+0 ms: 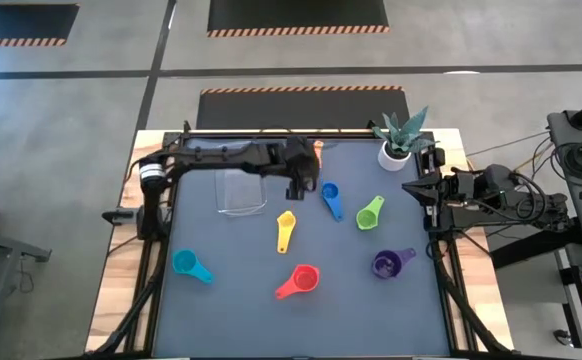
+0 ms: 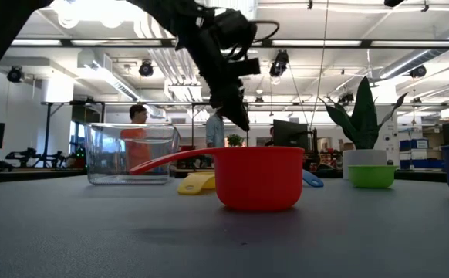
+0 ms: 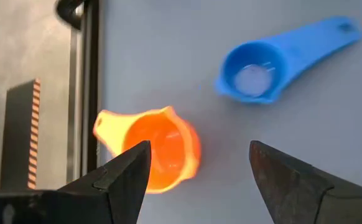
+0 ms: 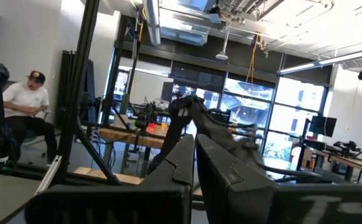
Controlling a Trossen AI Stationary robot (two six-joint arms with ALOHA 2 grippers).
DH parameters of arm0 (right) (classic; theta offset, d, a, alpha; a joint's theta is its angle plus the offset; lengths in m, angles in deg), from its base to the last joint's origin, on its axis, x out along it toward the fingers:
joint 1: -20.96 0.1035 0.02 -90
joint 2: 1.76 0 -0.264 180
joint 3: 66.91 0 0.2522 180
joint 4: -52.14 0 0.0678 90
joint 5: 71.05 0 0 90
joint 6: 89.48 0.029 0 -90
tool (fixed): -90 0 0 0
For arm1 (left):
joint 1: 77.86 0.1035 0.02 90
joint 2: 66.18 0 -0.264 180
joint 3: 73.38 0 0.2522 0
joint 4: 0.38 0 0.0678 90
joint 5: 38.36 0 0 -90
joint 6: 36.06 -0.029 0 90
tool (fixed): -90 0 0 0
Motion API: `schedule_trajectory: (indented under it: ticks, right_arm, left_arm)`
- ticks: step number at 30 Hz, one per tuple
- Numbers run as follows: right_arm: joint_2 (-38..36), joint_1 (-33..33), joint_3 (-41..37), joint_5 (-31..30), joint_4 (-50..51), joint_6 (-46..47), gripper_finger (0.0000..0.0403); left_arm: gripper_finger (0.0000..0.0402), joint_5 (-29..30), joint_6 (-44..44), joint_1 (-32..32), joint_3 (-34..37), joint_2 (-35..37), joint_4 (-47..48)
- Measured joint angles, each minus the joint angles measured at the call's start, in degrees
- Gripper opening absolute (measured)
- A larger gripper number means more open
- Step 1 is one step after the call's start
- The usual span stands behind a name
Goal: Nest measuring cups in basket
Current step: Stack the orange measuring cup on top of the violet measuring cup
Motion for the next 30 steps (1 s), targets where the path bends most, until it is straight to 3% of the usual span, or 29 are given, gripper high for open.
schedule_trajectory:
  ticks: [9,25,30]
  right_arm:
    - [0.02,-0.01,0.0,-0.02,0.17,0.0,0.0009]
    - [0.02,-0.02,0.0,-0.09,0.9,-0.07,0.0009]
    - [0.02,-0.02,0.0,-0.22,1.22,-0.2,0.0009]
  left_arm:
    - [0.0244,-5.5,0.26,3.85,0.0,-3.27,-5.62]
    - [0.0228,-5.72,0.94,4.3,0.02,-10.41,-7.0]
    - [0.0204,-5.53,0.94,4.3,0.02,-10.65,-7.08]
